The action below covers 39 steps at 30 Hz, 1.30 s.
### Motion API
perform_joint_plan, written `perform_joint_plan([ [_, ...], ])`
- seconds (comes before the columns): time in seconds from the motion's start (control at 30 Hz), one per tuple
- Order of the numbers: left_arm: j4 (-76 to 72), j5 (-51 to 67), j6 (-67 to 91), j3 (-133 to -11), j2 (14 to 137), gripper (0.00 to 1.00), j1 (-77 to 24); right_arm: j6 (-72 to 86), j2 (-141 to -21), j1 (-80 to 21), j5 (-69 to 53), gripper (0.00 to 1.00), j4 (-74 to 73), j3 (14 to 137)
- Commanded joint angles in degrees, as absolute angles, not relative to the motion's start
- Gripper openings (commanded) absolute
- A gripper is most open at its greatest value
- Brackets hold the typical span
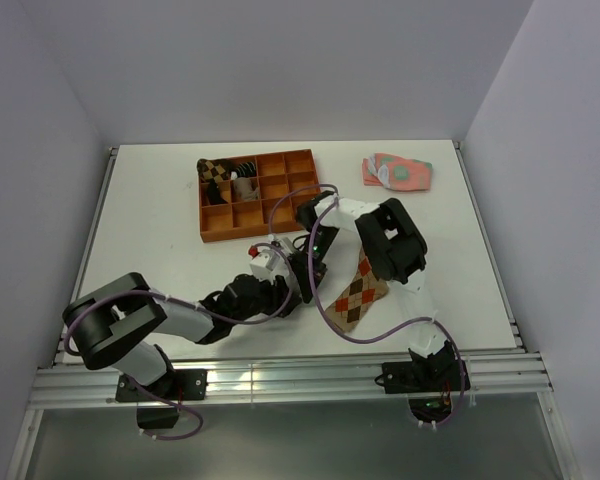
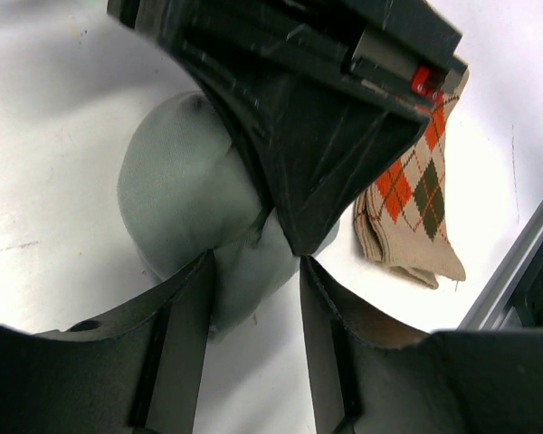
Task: Roll the socks
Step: Roll the sock at the center of the board.
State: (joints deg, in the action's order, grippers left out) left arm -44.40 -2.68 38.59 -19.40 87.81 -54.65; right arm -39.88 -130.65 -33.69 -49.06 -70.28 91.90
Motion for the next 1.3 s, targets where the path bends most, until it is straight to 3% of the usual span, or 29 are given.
perform_joint_plan([
  [0.0, -48.2, -0.9, 39.5, -17.9, 88.5, 0.47, -55.0, -40.1, -132.0, -32.4, -45.5, 0.2, -68.7, 92.5],
  [0.37, -50.1, -0.8, 41.7, -17.0, 92.3, 0.39, -55.0, -38.7, -131.7, -32.1, -46.6, 0.21, -69.1, 92.8],
  [0.43, -51.3, -1.0, 42.4, -16.4, 93.2, 0.32, -55.0, -38.8, -131.2, -32.1, -47.0, 0.21, -69.2, 92.6],
  [0.6, -53.5, -0.5, 44.4, -15.7, 96.1, 0.01, -55.0, -38.6, -127.8, -32.1, -46.6, 0.28, -67.4, 90.5],
  [0.87, -58.0, 1.3, 48.6, -13.9, 101.2, 0.0, -54.8, -36.1, -115.1, -31.3, -45.2, 0.45, -58.2, 81.5],
  [1.17, -55.6, 11.4, 55.3, -13.5, 103.3, 0.0, -50.9, -33.0, -99.4, -25.3, -41.4, 0.46, -45.0, 70.4],
  [1.27, -48.9, 14.9, 57.5, -15.6, 103.0, 0.0, -48.4, -33.8, -92.8, -24.7, -37.7, 0.46, -38.3, 63.8],
])
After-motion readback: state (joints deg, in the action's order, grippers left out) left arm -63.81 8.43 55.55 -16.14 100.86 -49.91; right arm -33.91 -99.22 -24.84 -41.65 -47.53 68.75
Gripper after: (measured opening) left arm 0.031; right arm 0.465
